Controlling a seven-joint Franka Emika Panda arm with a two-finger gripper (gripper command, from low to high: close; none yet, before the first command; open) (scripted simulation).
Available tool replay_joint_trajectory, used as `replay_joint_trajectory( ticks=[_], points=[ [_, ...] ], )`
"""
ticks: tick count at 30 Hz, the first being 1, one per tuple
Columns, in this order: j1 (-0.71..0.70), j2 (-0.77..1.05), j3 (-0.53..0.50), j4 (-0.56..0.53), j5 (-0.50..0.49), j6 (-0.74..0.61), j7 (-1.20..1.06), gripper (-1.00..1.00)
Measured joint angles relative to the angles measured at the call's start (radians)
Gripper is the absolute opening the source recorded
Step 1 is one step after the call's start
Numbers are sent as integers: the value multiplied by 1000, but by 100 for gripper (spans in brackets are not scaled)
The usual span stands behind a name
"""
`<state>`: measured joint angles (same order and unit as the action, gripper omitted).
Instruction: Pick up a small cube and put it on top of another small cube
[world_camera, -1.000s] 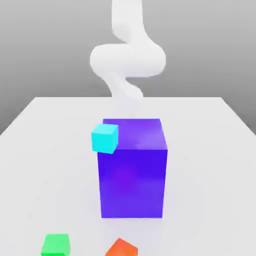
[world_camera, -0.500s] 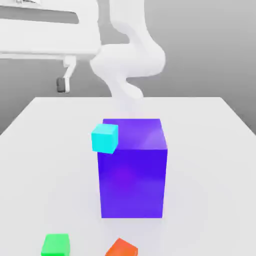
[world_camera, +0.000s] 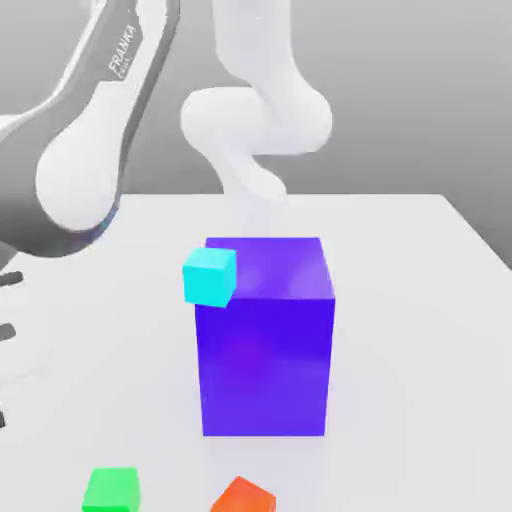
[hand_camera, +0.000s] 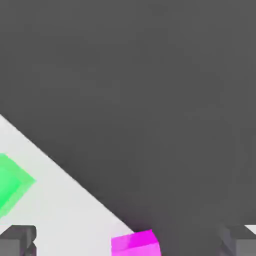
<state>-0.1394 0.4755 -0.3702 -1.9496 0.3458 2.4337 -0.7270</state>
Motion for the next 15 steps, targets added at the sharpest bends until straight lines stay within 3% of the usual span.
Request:
replay_joint_trajectory(
  ticks=[7,8,15],
  points=[
    [-106,236,63,66,12,109,-157,0],
    [-112,255,70,72,19,122,-162,-100],
    [-111,251,68,71,16,117,-161,-100]
  ],
)
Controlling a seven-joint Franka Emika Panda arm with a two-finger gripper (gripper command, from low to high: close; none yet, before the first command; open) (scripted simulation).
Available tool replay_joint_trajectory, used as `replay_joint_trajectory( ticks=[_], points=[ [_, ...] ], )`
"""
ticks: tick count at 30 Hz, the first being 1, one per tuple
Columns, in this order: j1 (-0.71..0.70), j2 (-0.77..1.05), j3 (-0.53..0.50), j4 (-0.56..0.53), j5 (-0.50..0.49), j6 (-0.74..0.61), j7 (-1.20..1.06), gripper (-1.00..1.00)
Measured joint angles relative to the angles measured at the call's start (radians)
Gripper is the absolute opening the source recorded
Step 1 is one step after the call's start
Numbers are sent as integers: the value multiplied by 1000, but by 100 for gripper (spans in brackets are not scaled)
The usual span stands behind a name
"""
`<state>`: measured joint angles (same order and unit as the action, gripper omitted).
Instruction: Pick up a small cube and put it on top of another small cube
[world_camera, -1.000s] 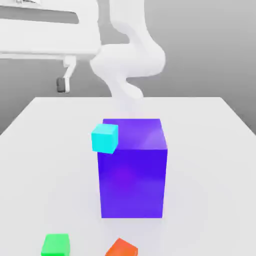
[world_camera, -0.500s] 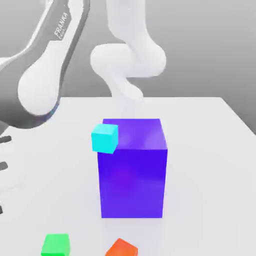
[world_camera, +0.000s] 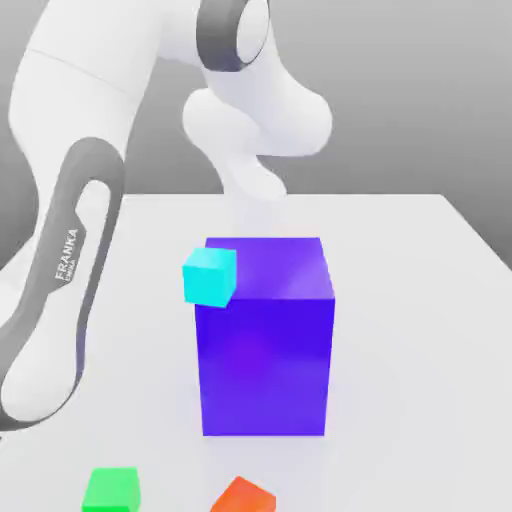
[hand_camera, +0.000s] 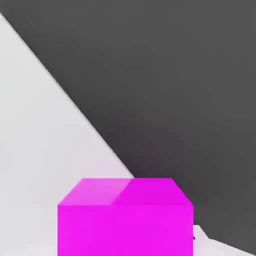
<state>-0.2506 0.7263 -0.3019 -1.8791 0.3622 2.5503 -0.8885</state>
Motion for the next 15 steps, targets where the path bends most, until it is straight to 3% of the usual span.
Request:
replay_joint_trajectory(
  ticks=[4,15],
  points=[
    [42,-119,-46,-41,-45,-78,46,-100],
    [285,-328,-144,-272,-105,-48,501,-100]
  ],
)
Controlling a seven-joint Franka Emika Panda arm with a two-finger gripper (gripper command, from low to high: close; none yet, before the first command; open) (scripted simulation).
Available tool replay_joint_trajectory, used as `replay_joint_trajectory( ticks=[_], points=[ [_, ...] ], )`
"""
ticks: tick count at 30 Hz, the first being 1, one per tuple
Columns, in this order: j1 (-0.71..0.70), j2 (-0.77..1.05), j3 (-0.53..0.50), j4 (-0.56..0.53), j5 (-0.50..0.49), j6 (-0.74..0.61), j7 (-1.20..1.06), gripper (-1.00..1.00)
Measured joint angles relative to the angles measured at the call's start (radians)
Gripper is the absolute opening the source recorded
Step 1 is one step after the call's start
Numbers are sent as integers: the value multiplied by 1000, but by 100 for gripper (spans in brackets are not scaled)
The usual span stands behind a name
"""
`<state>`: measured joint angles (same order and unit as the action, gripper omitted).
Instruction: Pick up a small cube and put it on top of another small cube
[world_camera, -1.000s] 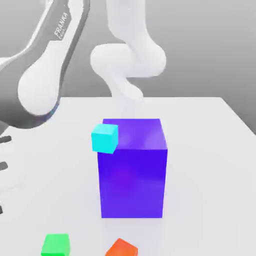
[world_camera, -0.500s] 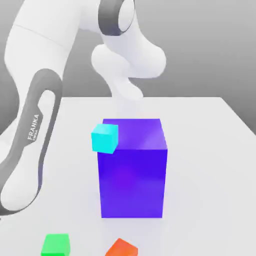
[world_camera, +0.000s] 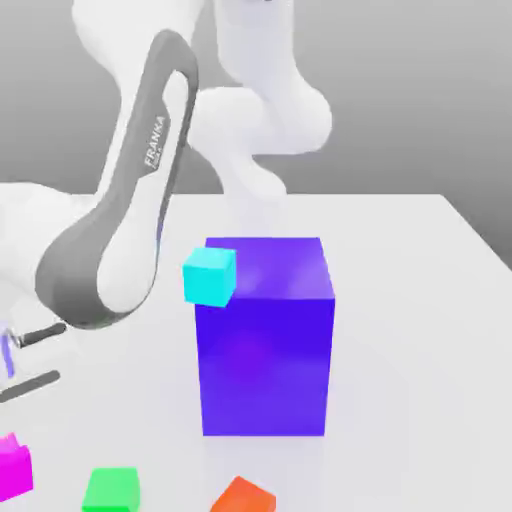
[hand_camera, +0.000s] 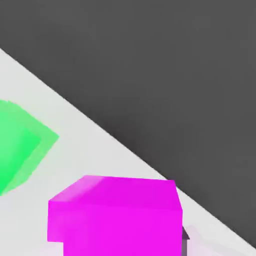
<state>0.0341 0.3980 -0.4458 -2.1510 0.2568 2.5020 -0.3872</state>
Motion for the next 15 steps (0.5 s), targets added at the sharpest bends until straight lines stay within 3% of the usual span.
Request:
replay_joint_trajectory(
  ticks=[7,11,12,15],
  points=[
    [139,-123,-43,-148,-34,30,291,-100],
    [110,-22,16,-154,61,126,257,-100],
    [97,3,33,-152,83,147,242,100],
    [97,3,33,-152,83,147,242,100]
  ],
)
